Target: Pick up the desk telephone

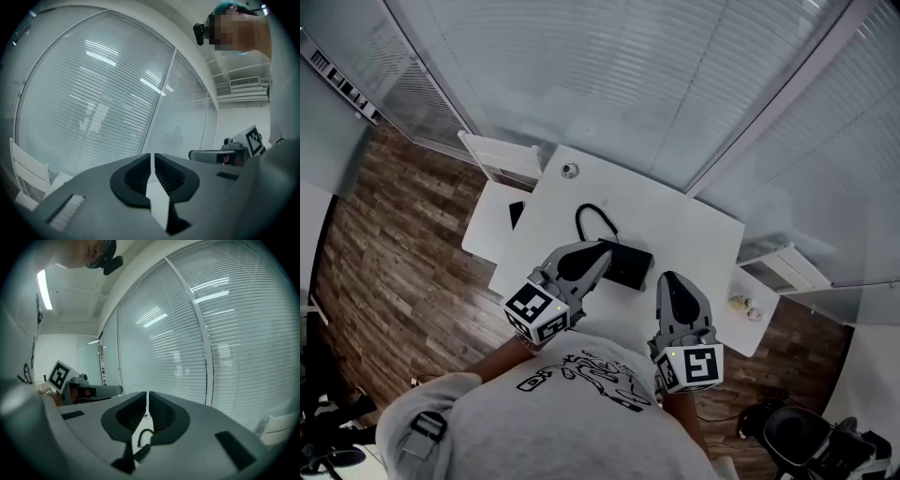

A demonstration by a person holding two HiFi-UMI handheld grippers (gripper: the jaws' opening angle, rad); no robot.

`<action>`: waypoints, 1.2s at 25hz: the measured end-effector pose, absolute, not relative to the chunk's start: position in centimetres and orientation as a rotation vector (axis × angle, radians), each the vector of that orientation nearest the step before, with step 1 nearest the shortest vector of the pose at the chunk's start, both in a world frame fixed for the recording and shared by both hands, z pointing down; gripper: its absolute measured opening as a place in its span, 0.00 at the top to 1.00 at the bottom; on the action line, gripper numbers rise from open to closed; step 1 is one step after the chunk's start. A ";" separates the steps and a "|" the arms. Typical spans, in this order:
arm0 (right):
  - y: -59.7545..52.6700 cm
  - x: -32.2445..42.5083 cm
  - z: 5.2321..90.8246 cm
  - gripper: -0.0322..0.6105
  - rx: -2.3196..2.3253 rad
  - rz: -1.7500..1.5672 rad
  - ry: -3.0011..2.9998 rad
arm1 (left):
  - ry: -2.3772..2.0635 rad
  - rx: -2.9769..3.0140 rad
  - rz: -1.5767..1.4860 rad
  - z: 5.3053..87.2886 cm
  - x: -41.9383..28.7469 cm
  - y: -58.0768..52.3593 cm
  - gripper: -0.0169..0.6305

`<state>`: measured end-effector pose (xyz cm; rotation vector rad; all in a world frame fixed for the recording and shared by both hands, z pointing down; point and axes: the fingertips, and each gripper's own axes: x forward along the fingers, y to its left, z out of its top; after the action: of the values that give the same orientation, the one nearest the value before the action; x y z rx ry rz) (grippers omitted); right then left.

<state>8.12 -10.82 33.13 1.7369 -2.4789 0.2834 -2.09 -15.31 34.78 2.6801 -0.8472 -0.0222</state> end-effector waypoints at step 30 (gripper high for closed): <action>-11.0 11.3 42.4 0.92 1.637 0.547 -2.435 | -0.837 2.522 0.165 44.8 -0.5 -16.1 0.93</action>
<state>11.29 -11.02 42.38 1.6373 -2.4350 0.5466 -0.53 -16.14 44.76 2.5216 -0.8366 0.1654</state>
